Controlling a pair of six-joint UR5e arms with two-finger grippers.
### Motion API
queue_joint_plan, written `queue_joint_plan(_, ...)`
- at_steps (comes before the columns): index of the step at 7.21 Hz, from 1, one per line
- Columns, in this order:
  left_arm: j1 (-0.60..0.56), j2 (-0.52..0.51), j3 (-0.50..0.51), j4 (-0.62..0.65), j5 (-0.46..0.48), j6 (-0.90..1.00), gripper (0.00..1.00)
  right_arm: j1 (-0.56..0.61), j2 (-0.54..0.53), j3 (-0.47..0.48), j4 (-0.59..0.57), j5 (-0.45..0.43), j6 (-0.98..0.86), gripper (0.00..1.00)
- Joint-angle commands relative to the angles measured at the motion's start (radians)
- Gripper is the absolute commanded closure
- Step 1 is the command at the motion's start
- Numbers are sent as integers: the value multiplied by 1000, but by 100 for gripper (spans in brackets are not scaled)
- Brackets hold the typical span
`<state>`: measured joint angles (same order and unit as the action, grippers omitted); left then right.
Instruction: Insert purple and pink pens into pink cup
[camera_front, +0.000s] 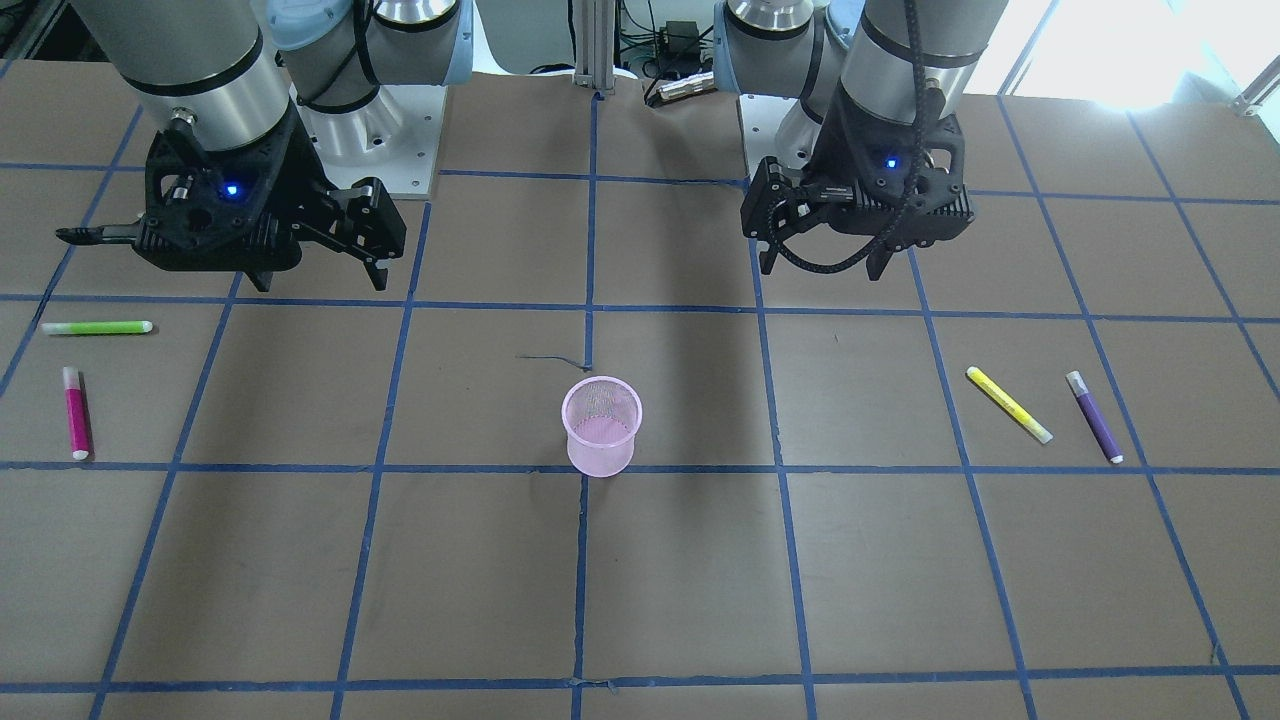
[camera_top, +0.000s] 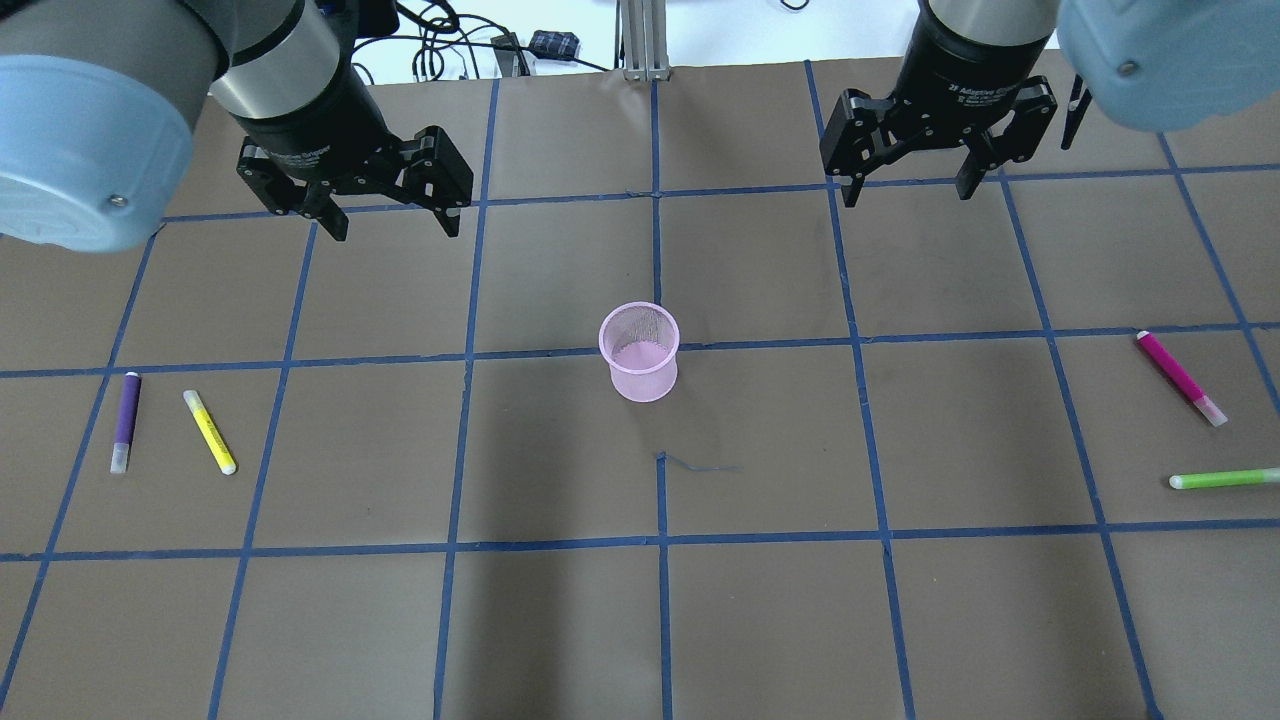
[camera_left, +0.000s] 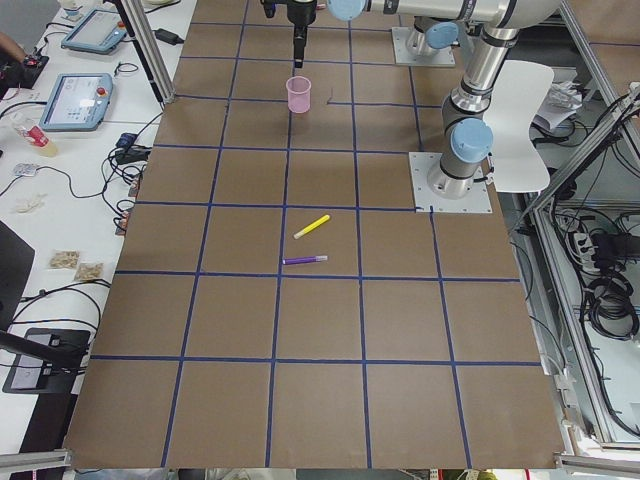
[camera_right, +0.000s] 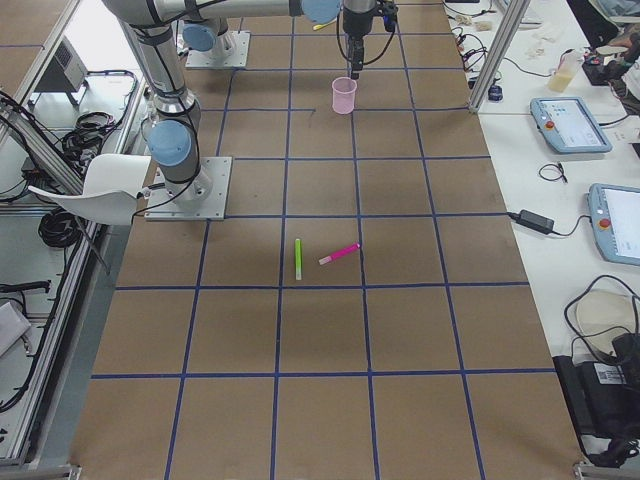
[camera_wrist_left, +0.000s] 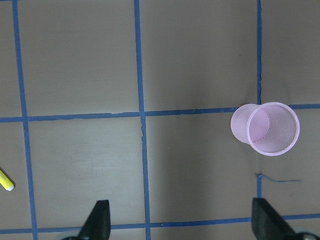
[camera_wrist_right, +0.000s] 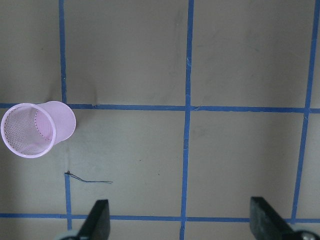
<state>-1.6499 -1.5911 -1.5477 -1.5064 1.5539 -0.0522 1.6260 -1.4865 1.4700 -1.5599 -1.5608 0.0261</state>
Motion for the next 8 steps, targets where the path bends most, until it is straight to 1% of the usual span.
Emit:
queue_joint_plan(1, 1, 0, 0, 0, -1, 0, 0, 0, 2, 6, -2, 4, 0, 0)
queue_joint_plan(4, 7, 0, 0, 0, 0, 0, 0, -5, 8, 7, -6, 1, -5, 0)
queue_joint_plan(5, 40, -1, -2, 2, 5, 0, 0, -8, 12, 9, -14, -11, -27, 0)
queue_joint_plan(6, 127, -3, -6, 3, 8, 2, 0, -37, 20, 19, -15, -18, -154, 0)
queue_joint_plan(7, 238, -6, -6, 0, 2, 6, 0, -120, 25, 45, -17, -7, -210, 0)
queue_joint_plan(8, 334, -24, -9, 0, 0, 87, 0, -200, 32, 73, -29, 1, -307, 0)
